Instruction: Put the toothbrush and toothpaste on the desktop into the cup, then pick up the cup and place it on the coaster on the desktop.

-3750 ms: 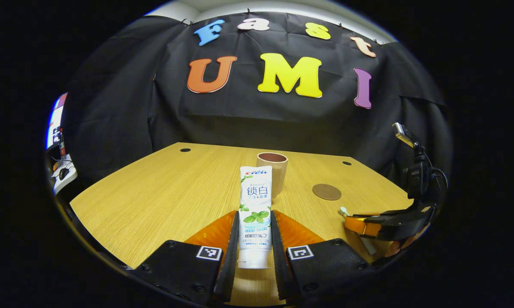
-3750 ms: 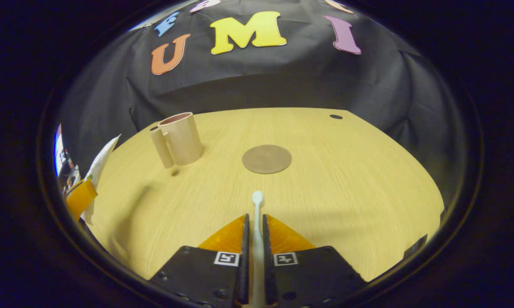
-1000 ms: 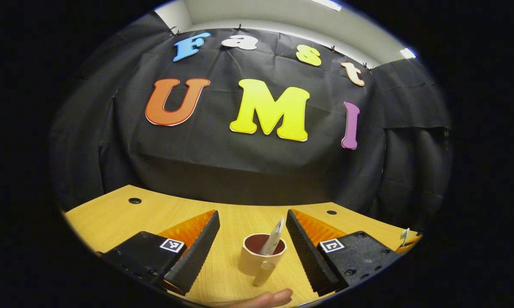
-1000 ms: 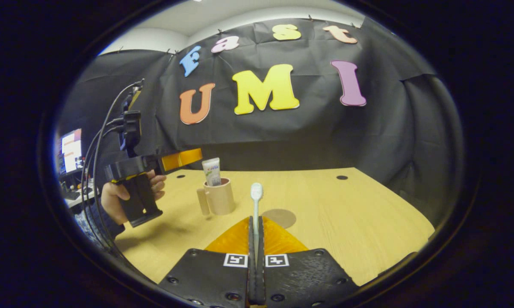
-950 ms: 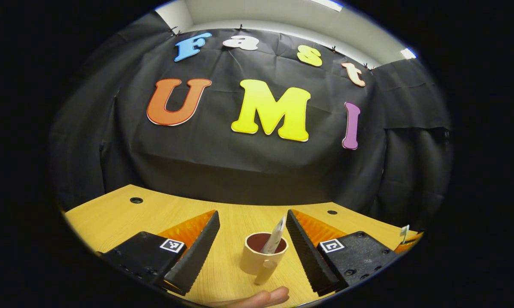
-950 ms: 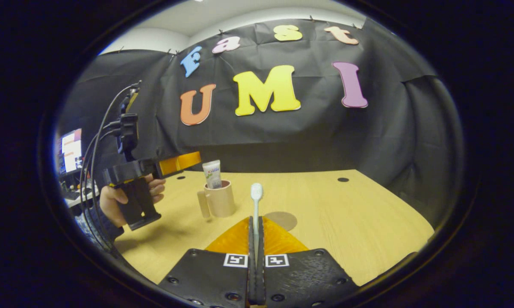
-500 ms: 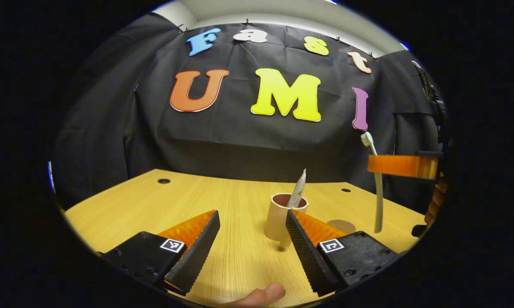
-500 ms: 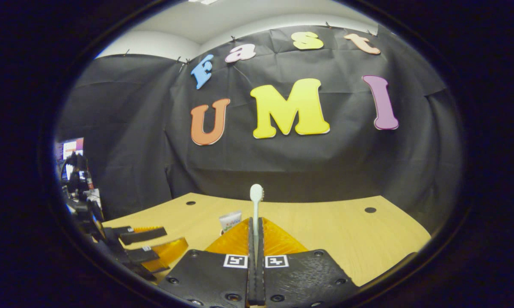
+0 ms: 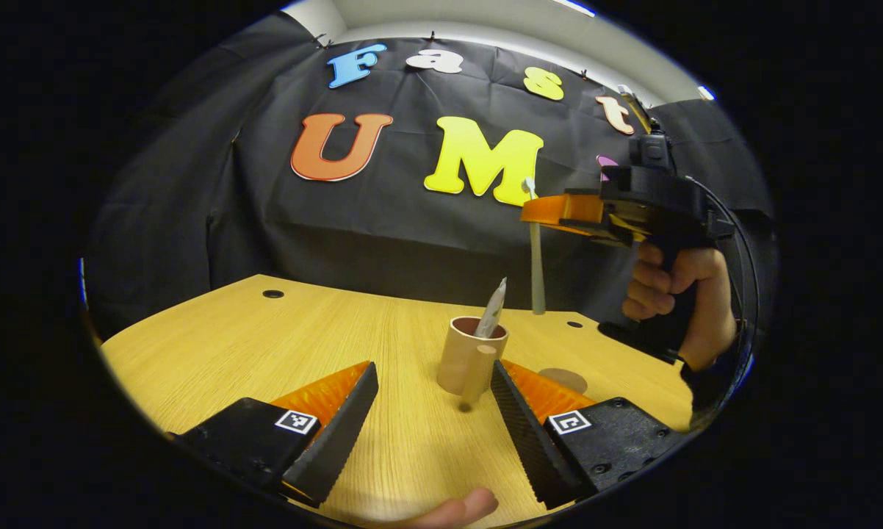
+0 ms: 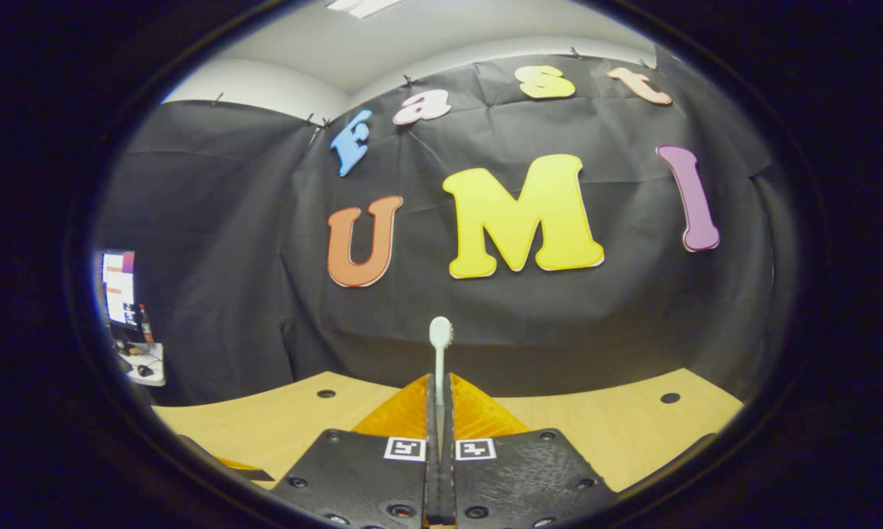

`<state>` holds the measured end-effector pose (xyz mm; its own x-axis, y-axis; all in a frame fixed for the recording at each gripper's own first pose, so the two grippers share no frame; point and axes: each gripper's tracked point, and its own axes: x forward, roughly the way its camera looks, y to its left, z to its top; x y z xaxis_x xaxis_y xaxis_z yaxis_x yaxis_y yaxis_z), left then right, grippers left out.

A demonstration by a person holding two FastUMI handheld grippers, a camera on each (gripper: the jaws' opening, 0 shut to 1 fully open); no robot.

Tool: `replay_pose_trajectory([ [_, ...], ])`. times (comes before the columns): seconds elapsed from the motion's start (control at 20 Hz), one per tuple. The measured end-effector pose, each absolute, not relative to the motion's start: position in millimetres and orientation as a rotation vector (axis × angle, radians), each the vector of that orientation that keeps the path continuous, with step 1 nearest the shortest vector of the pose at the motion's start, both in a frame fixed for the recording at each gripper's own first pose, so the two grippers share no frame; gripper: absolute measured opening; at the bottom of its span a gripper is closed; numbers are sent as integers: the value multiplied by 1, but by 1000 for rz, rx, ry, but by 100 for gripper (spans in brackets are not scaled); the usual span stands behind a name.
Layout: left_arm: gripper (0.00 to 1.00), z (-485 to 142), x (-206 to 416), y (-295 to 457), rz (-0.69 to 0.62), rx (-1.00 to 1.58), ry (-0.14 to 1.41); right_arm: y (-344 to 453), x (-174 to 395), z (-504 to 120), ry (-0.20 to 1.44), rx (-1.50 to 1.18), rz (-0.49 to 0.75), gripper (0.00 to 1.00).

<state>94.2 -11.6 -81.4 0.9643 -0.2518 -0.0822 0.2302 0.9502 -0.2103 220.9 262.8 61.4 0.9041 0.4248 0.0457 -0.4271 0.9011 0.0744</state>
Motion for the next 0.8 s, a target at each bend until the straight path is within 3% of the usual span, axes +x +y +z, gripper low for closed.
replay_pose_trajectory([
  [0.4, 98, -87, 96, -17, -269, -225, 122, 273, 261, 33, -29, 91, 442, 0],
  [0.8, 98, -91, 95, -18, -274, -217, 131, 281, 260, 15, -15, 84, 482, 0],
])
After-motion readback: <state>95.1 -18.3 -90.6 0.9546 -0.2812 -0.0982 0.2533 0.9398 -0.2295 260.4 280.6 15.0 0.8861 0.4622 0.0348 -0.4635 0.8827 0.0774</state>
